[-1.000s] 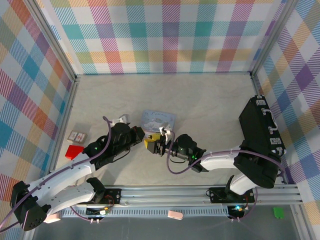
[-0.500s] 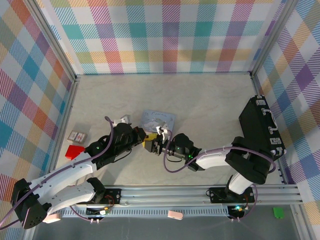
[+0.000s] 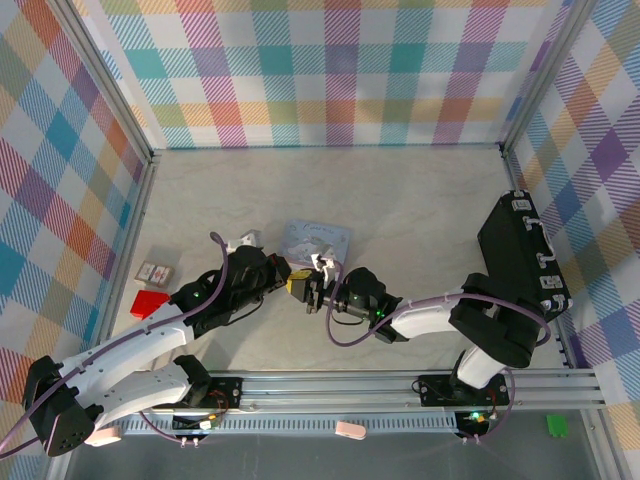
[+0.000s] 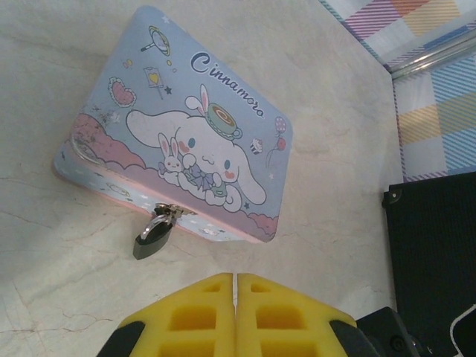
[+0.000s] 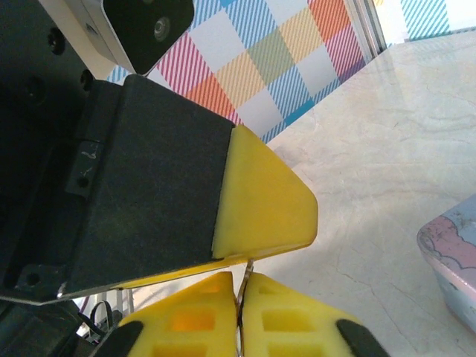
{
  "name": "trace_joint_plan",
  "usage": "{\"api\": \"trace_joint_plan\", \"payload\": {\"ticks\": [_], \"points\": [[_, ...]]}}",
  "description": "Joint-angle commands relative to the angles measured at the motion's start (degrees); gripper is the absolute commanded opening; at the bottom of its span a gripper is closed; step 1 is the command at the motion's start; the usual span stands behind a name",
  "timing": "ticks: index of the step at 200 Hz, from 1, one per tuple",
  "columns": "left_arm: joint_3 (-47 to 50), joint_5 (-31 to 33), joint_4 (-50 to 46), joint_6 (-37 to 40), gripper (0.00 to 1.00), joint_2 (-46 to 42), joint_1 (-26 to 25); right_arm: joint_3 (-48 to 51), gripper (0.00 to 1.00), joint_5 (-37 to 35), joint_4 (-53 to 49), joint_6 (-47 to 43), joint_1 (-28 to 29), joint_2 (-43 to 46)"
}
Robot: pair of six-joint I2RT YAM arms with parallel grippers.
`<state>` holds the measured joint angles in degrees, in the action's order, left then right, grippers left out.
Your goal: Unlock the padlock with the key
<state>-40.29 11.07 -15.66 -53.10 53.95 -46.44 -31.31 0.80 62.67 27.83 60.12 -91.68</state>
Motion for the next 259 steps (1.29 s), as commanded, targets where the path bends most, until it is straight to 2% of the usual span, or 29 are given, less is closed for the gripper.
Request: {"api": "trace_joint_plan", "payload": {"ticks": [1,16,53,66,89,110,129,158,198,221,259], "points": [[-2.40,0.71,0.47,0.42,0.00,-0.23,-0.76,-0.68,0.04,-1.28,-2.81,-0.53,0.09,0.36],[-2.43,0.81,0.42,0.46,0.00,-0.25,-0.91,-0.68,0.00,-1.71,-3.28,-0.42,0.17,0.65],[-2.87,1.22,0.26,1.50,0.00,-0.16,-0.90,0.64,0.00,-4.13,-4.13,0.79,0.12,2.43],[-3.37,1.55,-1.58,2.60,0.12,-0.24,-0.77,1.68,0.00,-4.97,-4.28,1.49,-0.01,3.69],[-4.03,3.23,-4.27,6.66,0.44,-2.57,0.27,5.03,0.00,-3.87,-3.70,4.89,-1.35,7.32],[-0.46,2.90,-1.02,12.72,0.62,-8.11,2.44,8.30,0.00,0.77,-4.47,8.04,-4.08,10.91],[2.72,-0.55,2.20,17.48,0.68,-11.53,5.73,11.31,0.00,5.65,-4.05,10.00,-6.54,13.98],[7.34,-10.28,6.34,20.73,0.70,-11.41,9.96,13.68,0.00,11.94,-8.79,11.24,-9.84,20.75],[12.33,-19.15,13.29,20.66,0.68,-4.16,10.04,15.39,0.00,16.03,-22.42,9.03,-12.60,32.52],[13.21,-18.05,15.65,21.84,0.66,2.34,7.56,16.48,0.00,15.73,-28.97,7.84,-13.31,38.24],[13.32,-12.27,23.71,23.30,0.63,13.51,2.40,18.61,0.00,16.17,-30.05,8.32,-13.54,41.23]]}}
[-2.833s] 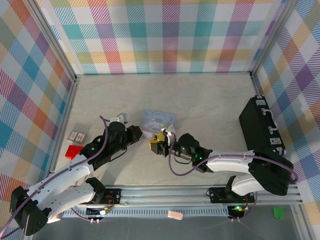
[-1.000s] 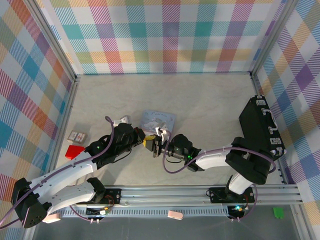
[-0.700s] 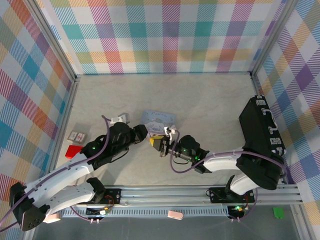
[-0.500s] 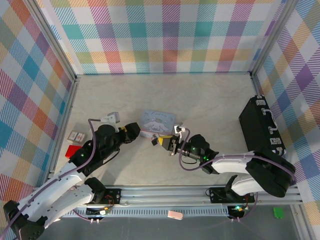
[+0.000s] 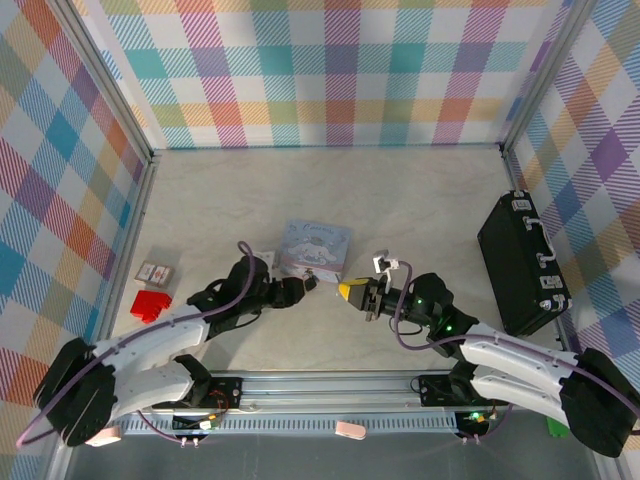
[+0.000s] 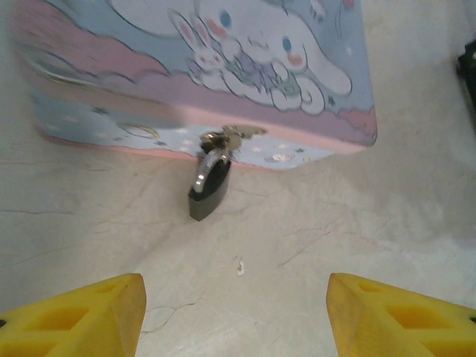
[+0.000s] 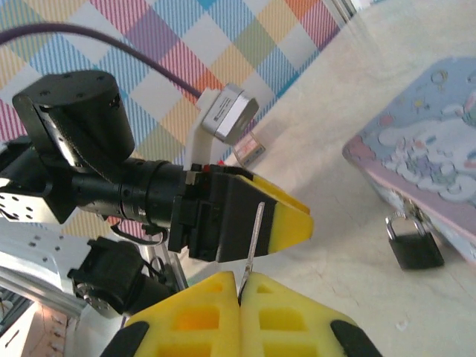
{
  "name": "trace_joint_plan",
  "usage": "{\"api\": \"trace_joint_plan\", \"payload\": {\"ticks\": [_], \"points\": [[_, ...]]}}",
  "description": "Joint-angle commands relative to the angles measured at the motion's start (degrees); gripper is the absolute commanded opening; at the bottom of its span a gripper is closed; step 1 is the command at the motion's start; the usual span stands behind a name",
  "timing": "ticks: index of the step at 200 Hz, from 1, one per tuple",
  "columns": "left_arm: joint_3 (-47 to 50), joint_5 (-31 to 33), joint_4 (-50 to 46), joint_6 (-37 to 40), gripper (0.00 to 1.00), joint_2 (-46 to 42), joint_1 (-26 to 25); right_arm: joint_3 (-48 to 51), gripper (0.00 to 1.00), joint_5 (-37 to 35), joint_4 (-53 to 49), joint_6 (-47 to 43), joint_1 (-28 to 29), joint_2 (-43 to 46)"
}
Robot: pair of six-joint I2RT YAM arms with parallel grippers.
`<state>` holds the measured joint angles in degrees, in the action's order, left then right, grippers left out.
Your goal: Unlock the padlock with the key
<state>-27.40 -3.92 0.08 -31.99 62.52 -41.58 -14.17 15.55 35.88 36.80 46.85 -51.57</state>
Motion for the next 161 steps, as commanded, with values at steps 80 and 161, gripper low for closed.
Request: {"api": "trace_joint_plan", "payload": {"ticks": [80,161], "points": [[-4.92,13.17,16.79,0.53,0.52,25.34,-5.31,3.51,0.00,0.82,-6.33,-2.07,-0.27,7.26],[-13.47,12.98,16.19,1.84,0.28,36.45,-5.41,4.51,0.00,0.10,-7.39,-3.46,-0.27,7.31]]}}
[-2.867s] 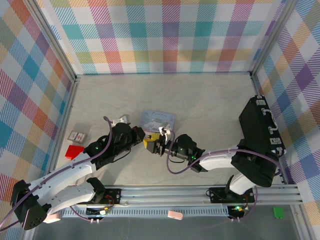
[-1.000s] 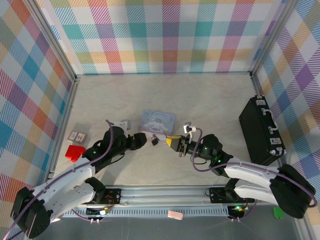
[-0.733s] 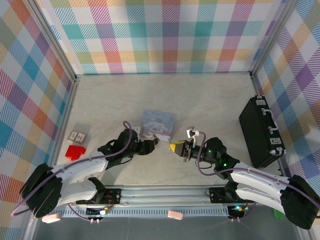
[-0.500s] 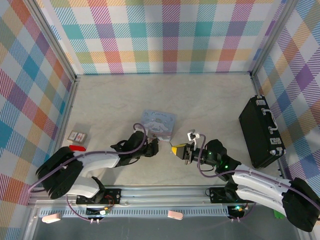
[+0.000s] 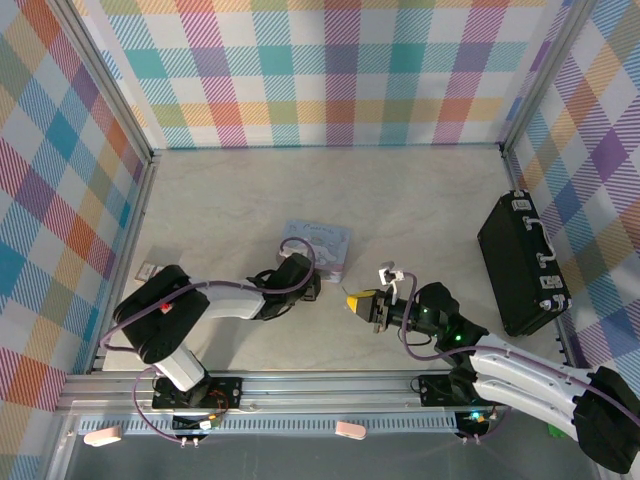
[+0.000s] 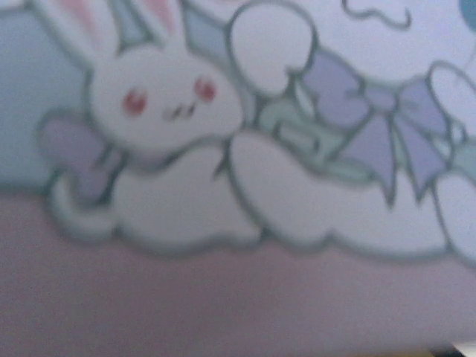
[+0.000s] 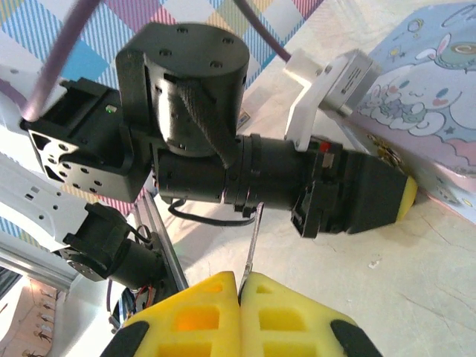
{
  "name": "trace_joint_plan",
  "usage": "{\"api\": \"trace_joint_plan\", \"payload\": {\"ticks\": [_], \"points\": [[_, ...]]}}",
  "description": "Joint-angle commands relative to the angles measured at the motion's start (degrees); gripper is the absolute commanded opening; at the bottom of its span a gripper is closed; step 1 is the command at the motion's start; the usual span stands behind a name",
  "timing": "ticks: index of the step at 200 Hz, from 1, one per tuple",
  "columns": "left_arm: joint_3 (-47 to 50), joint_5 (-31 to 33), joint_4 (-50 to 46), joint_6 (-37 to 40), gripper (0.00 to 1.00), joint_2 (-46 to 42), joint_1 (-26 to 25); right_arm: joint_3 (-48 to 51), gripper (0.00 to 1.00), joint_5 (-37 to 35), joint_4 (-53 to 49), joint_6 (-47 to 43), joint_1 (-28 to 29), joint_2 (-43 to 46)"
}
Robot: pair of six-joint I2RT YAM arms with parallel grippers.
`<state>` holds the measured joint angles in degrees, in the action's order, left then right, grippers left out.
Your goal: Unlock the padlock with the key
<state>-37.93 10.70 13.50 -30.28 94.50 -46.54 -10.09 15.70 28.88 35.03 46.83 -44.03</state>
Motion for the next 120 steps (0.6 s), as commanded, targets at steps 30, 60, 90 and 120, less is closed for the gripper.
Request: {"api": "trace_joint_plan", "payload": {"ticks": [30,60,90,120], "points": [[-4.06,-1.97,2.04,0.15,0.14,5.21,-0.39,0.42,0.00,-1.41,-1.24,-0.58,-0.35,-2.25],[-4.68,-2.76,-0.24,0.58,0.08,3.89,-0.80,-0.78,0.00,-0.89,-1.05,0.57,-0.81,-8.01],[-4.60,-6.00,-2.32,0.91,0.05,0.88,-0.84,-2.49,0.00,2.74,0.99,2.26,-3.90,-15.77],[-6.82,-11.31,-6.73,1.30,0.04,-1.91,-0.83,-6.35,0.00,7.97,1.99,1.46,-6.63,-24.59]]}}
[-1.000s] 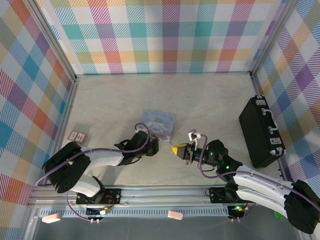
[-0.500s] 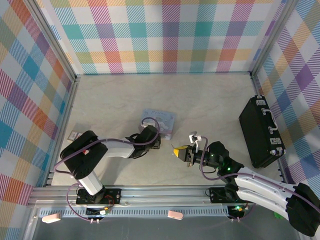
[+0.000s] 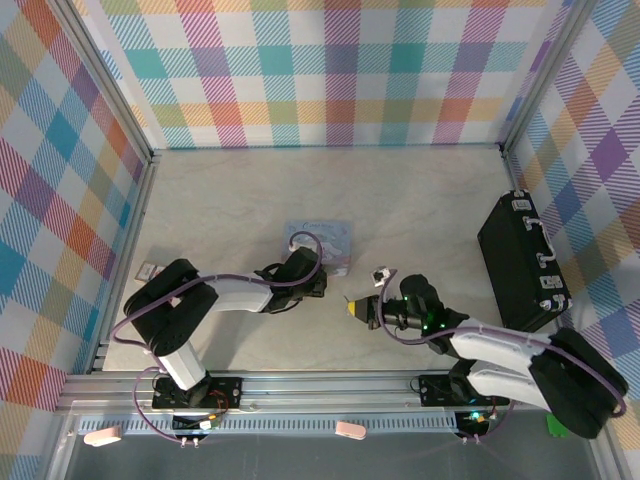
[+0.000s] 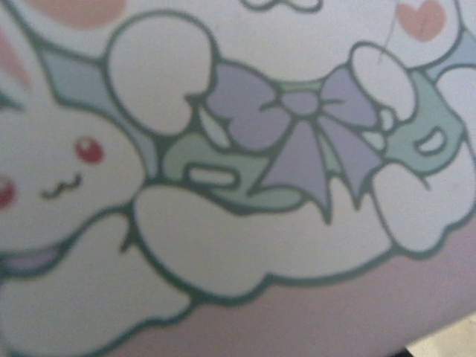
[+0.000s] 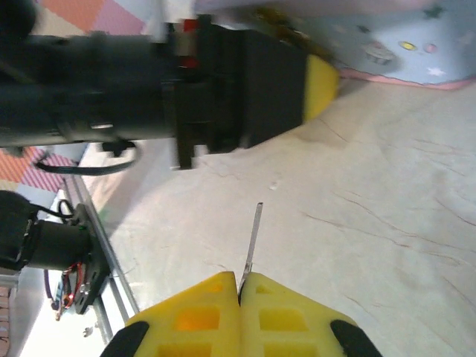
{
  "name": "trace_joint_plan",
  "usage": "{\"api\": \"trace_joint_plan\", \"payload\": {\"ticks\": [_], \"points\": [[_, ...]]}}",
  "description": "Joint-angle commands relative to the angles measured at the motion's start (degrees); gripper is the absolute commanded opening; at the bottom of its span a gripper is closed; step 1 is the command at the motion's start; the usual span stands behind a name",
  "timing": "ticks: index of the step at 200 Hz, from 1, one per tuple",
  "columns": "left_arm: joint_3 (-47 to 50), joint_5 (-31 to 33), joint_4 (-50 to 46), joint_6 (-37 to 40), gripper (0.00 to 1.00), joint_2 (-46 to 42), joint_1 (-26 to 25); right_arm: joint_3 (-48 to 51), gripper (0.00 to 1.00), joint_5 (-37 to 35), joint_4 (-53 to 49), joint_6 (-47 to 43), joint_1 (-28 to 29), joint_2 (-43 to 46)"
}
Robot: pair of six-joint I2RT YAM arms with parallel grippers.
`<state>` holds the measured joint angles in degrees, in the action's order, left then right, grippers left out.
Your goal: Unlock the padlock with the key
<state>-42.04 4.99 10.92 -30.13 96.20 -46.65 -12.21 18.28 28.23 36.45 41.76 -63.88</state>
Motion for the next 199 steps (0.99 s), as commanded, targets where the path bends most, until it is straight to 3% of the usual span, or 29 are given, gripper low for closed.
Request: {"api": "trace_joint_plan", "payload": {"ticks": [1,68,199], "points": [[-2.75,-5.79,-4.28,1.18,0.04,-3.72,-0.72,-4.36,0.00,5.55,2.68,-0.01,-1.62,-5.02],[-10.99,-12.45,-18.73,-7.40,0.03,-5.14,2.96,-7.50,0.00,11.26,13.15,3.67,-3.35,-17.55],[-6.25,-28.78,-5.90,-18.73,0.00,-8.30,10.14,-4.81,0.00,13.09,25.00,11.24,-4.23,-21.42]]}}
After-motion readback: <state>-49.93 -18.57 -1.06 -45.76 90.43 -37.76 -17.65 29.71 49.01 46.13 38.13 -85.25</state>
